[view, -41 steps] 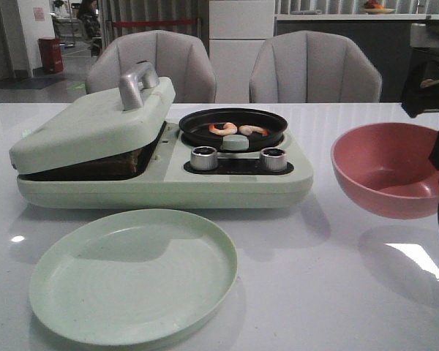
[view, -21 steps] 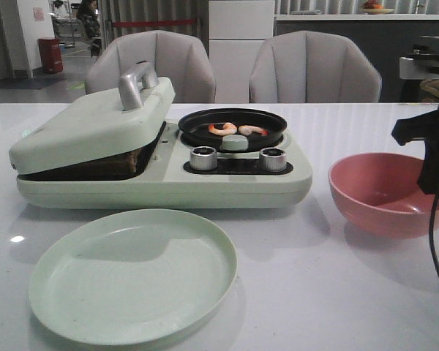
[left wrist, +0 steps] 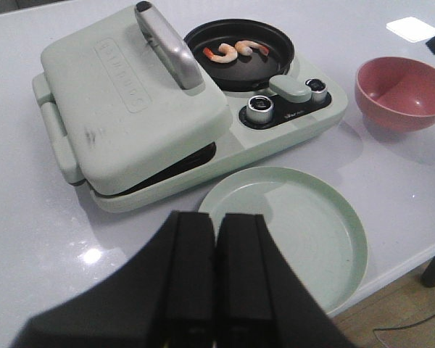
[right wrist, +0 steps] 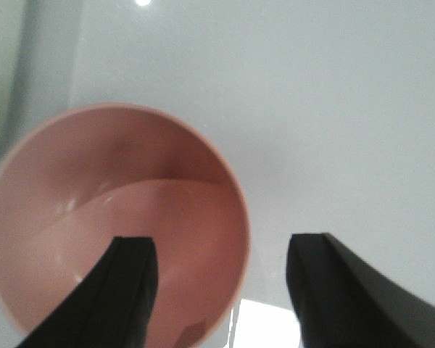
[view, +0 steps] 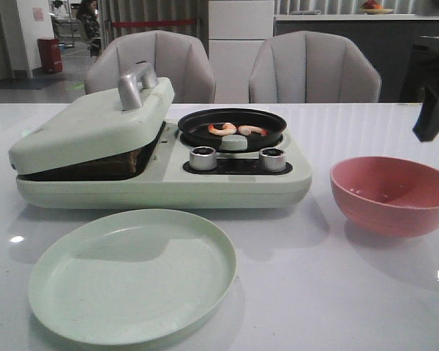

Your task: Make breakfast with bread and shrimp

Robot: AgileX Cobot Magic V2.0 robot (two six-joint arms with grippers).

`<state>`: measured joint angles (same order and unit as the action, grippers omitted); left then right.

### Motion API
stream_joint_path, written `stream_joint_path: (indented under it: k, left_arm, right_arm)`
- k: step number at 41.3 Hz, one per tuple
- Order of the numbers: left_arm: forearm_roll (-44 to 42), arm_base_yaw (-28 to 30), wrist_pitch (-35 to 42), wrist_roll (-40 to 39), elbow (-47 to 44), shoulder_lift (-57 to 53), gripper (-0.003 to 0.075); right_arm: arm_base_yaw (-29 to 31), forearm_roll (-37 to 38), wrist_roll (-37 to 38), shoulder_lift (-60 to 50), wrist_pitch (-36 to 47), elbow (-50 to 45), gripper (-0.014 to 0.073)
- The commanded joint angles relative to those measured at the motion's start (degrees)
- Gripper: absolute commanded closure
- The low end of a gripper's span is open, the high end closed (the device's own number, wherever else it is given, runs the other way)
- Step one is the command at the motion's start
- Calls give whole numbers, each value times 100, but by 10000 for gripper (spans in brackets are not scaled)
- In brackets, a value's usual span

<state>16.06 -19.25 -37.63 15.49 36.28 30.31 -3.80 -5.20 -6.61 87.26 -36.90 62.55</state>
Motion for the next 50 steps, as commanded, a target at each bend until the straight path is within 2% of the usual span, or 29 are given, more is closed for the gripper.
stream_joint_path:
  k: [1, 11, 26, 35, 44, 50]
  left_arm:
    - [83, -50, 437, -44, 159, 5, 619]
    - [83, -50, 437, -44, 159, 5, 619]
    - [83, -50, 437, -44, 159, 5, 619]
    - [83, -50, 437, -44, 159, 5, 619]
    - [83, -50, 437, -44, 159, 5, 619]
    - [83, -50, 437, -44, 159, 5, 619]
  right_arm:
    - [-196, 49, -163, -849, -98, 146, 90]
    - [-582, 49, -297, -2268, -757, 146, 90]
    - [-598, 72, -318, -3779, -1663, 72, 90]
    - [-598, 88, -244, -4741, -1685, -734, 90]
    - [-598, 520, 471, -5500, -1871, -1464, 90]
    - [-598, 621, 613, -5812, -2021, -1660, 90]
